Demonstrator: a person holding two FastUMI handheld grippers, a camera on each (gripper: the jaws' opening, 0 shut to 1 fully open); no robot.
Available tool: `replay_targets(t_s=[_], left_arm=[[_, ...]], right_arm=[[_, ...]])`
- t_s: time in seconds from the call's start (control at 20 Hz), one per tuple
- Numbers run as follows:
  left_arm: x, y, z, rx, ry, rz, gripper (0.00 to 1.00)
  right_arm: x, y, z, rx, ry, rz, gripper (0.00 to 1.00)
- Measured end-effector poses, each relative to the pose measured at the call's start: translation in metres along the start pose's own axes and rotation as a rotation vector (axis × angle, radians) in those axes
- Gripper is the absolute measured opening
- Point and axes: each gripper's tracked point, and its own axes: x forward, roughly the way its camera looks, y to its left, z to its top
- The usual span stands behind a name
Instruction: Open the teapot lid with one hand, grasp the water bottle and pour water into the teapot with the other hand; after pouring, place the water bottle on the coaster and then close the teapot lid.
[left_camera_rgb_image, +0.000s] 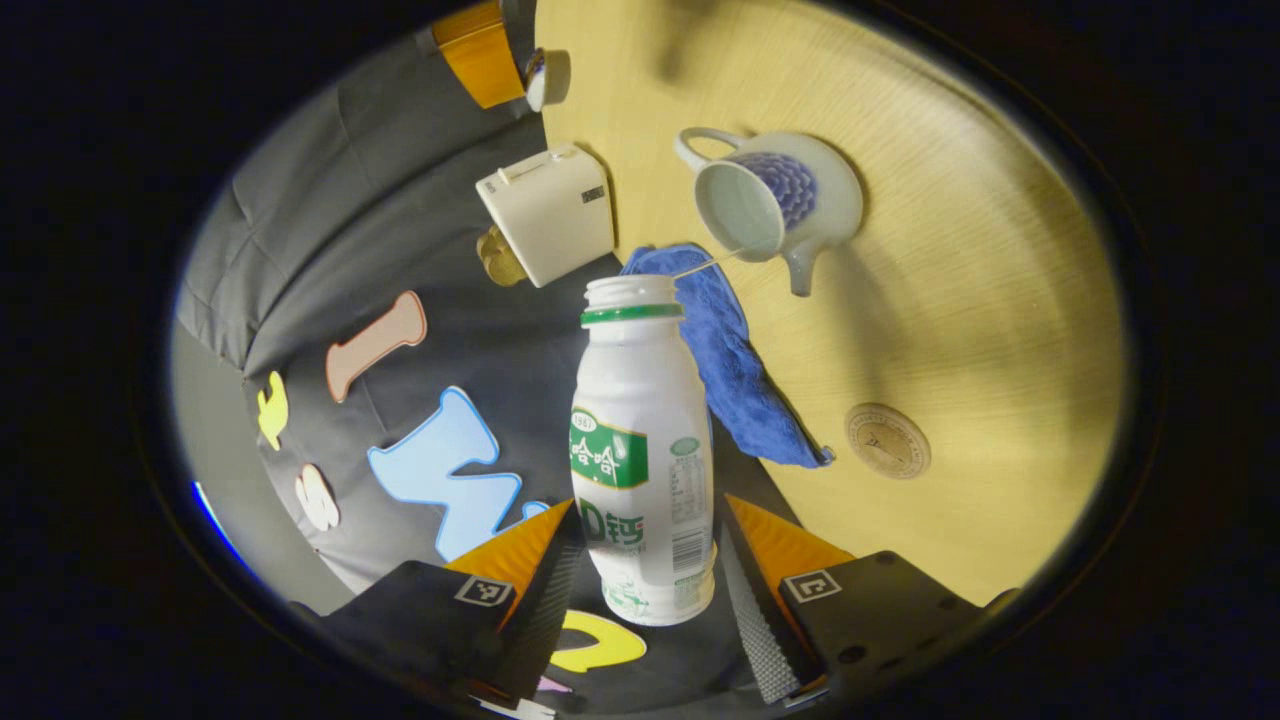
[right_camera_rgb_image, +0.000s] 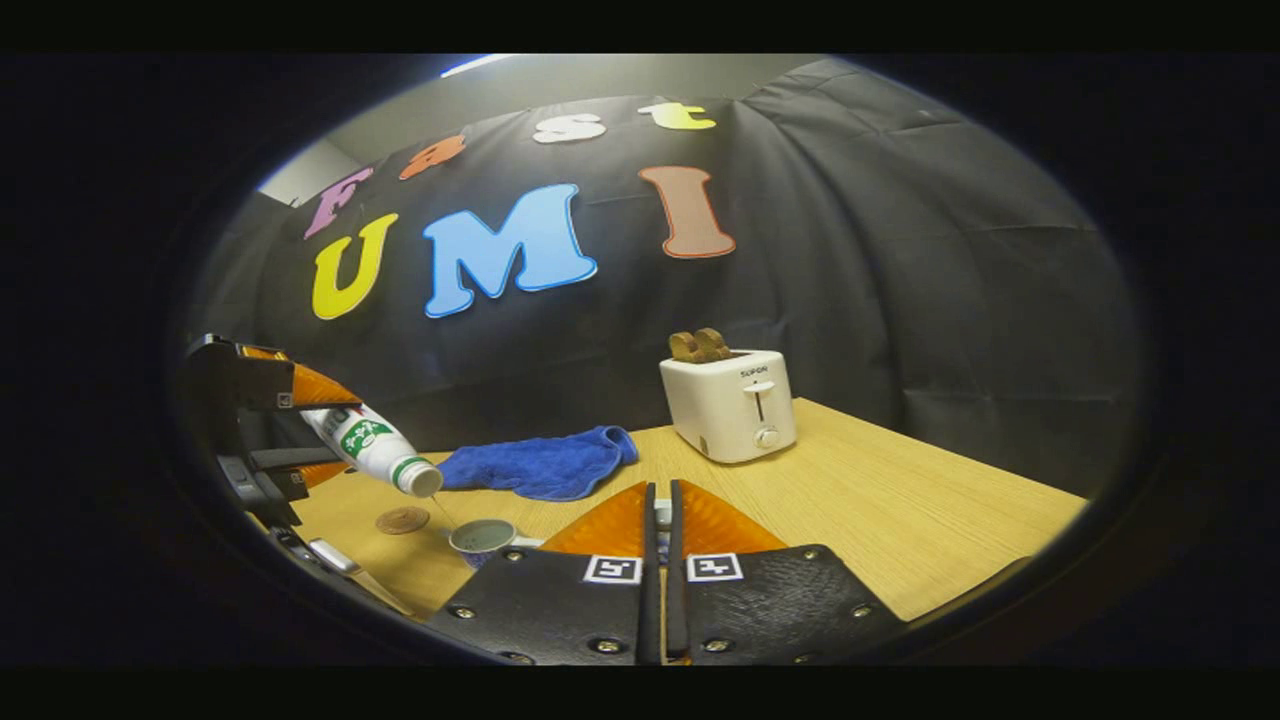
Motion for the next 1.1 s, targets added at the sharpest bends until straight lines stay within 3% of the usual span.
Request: replay_targets(t_s=[0.25, 0.3, 0.4, 0.45, 0.5, 0.55, 0.65, 0.7, 0.75, 0.85, 1.1], left_arm=[[-0.002, 0.002, 0.002, 0.026, -0.011, 0.005, 0.89], [-0.002, 0.002, 0.004, 0.026, -0.015, 0.006, 0.83], [-0.003, 0.002, 0.005, 0.029, -0.02, 0.01, 0.83], [-0.002, 0.002, 0.005, 0.026, -0.025, 0.01, 0.89], [-0.003, 0.001, 0.007, 0.012, -0.034, 0.006, 0.77], [-0.003, 0.0, 0.007, -0.013, -0.043, -0.001, 0.83], [-0.002, -0.003, 0.008, -0.078, -0.054, -0.023, 0.76], [-0.002, -0.004, 0.009, -0.106, -0.058, -0.03, 0.89], [-0.001, -0.004, 0.008, -0.131, -0.059, -0.032, 0.83], [0.0, -0.006, 0.008, -0.184, -0.065, -0.028, 0.89], [0.005, -0.012, 0.006, -0.386, -0.068, -0.032, 0.89]], right_arm=[[0.0, 0.0, 0.001, 0.003, 0.0, 0.002, 0.02], [0.0, 0.0, 0.001, 0.004, 0.0, 0.002, 0.02], [0.001, 0.0, 0.001, 0.005, 0.002, 0.003, 0.02], [0.001, 0.0, 0.0, 0.005, 0.003, 0.003, 0.02], [0.002, 0.0, 0.0, 0.005, 0.004, 0.002, 0.02], [0.002, 0.0, 0.0, 0.004, 0.005, 0.002, 0.02], [0.002, 0.0, -0.001, 0.004, 0.005, 0.003, 0.02], [0.003, 0.0, -0.002, 0.001, 0.005, 0.001, 0.0], [0.004, 0.0, -0.003, -0.003, 0.006, -0.003, 0.0], [0.004, 0.0, -0.004, -0.01, 0.01, -0.004, 0.02], [0.005, 0.003, -0.004, -0.027, 0.005, 0.001, 0.02]])
